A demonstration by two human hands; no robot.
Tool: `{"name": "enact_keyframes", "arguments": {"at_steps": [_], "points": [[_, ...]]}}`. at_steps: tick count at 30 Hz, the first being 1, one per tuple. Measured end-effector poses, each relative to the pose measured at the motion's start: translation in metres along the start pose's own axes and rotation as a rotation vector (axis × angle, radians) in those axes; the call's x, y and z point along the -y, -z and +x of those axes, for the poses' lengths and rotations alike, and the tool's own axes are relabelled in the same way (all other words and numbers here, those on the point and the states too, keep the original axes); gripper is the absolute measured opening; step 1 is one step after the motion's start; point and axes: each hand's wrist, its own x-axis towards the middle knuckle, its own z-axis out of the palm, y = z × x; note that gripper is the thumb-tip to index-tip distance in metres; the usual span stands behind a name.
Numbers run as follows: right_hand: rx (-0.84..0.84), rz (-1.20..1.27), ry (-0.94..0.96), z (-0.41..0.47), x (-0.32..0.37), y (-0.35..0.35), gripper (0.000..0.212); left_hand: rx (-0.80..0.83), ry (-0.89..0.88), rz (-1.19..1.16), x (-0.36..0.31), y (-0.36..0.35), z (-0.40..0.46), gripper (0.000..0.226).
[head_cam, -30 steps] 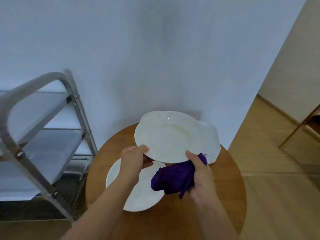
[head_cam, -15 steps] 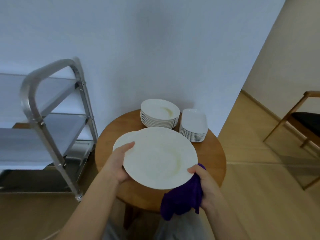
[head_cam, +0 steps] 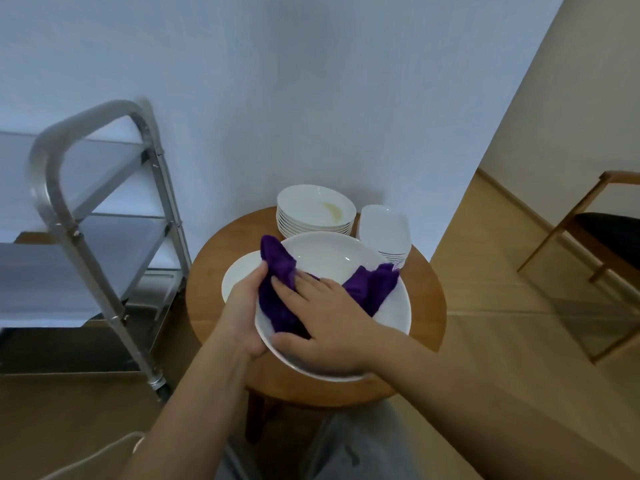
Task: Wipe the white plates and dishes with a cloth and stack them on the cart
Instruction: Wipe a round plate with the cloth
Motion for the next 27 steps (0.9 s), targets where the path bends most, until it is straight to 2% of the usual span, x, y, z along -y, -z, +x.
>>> {"name": "enact_keyframes", "arguments": {"at_steps": [6,11,14,19,24,27], "points": [[-0.112,-0.124,0.102,0.014,-0.009,-0.019,0.051,-0.021,-0.022,0.117,0.000,0.006,0.001,0.043],[-0.044,-0.224,0.219,0.020,-0.041,-0.009,0.058,0.018,0.011,0.109,0.000,0.005,-0.007,0.041],[-0.057,-0.300,0.203,0.020,-0.064,0.001,0.061,0.020,-0.011,0.124,-0.001,0.005,-0.013,0.037],[-0.164,-0.409,0.007,0.005,-0.080,-0.001,0.063,-0.064,-0.107,0.113,-0.004,0.005,-0.014,0.031],[-0.269,-0.301,-0.295,-0.015,-0.064,-0.022,0.071,-0.110,-0.192,0.084,0.001,0.001,-0.009,0.025],[-0.266,-0.179,-0.451,-0.028,-0.041,-0.039,0.083,-0.119,-0.218,0.053,0.008,0.000,-0.006,0.022]]}}
